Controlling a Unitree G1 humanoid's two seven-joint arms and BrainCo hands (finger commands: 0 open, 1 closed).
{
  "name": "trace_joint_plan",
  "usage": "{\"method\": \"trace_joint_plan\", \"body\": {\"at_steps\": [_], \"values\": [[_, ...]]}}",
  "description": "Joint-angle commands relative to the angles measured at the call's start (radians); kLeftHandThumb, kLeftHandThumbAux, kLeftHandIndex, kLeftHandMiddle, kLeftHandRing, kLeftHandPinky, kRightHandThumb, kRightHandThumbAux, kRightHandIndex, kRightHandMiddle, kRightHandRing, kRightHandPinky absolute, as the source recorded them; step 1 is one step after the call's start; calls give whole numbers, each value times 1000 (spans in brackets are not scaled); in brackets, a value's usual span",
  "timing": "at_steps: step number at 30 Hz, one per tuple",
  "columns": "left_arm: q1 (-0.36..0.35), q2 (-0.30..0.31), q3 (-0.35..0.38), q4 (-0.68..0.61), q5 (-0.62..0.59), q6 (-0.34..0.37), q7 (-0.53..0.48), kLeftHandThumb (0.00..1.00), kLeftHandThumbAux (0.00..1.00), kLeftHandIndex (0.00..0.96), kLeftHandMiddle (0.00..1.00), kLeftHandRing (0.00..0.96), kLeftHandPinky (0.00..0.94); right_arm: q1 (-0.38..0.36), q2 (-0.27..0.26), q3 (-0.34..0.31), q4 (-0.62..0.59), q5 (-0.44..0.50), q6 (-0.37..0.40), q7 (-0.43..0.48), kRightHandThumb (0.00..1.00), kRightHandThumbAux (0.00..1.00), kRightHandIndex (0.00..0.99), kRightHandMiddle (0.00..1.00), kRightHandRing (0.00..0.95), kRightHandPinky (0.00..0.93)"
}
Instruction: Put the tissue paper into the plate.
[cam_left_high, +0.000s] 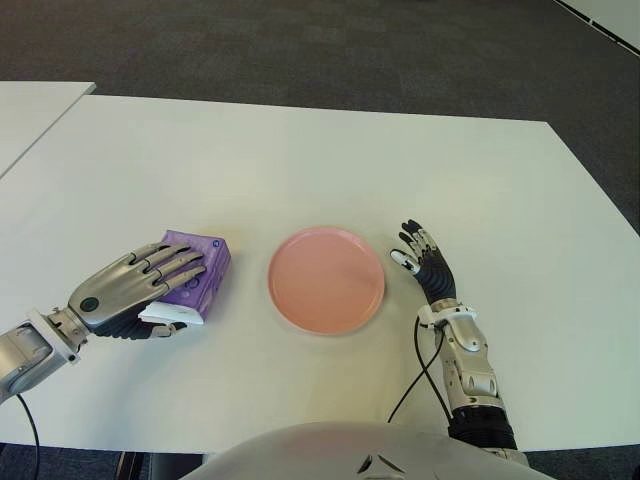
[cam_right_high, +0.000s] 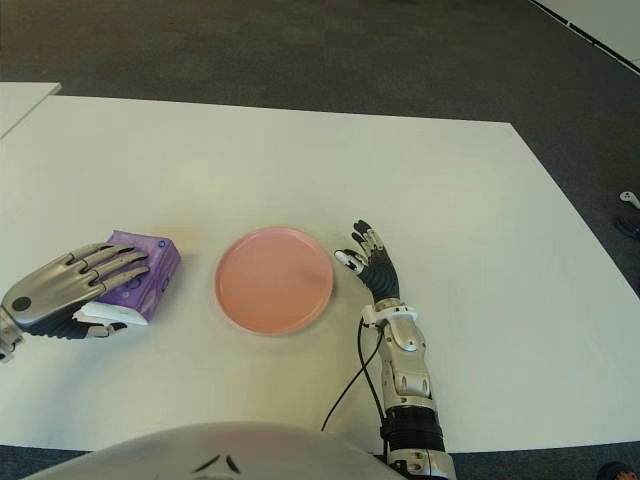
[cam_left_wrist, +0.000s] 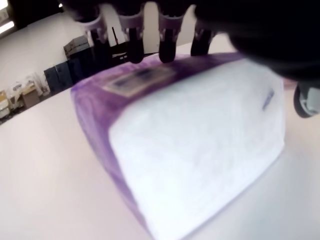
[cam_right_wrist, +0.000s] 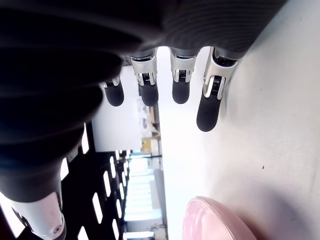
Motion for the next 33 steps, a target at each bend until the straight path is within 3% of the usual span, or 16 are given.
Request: {"method": "trace_joint_plan", "body": {"at_steps": [1, 21, 33], "values": [[-4, 19, -19, 11, 22, 23, 31, 188, 256, 0, 0, 0, 0, 59, 1, 3, 43, 13, 58, 9, 19, 725, 0, 41, 20, 29], [-49, 32, -34, 27, 30, 109, 111, 186, 225, 0, 0, 0, 0, 82, -3, 21, -5, 11, 90, 3, 1, 707, 0, 31, 11, 9], [-60, 34, -30, 29, -3, 116, 112, 146, 228, 0, 0, 0, 0, 88, -4, 28, -29, 5, 112, -5, 0, 685, 0, 38, 14, 3]]}}
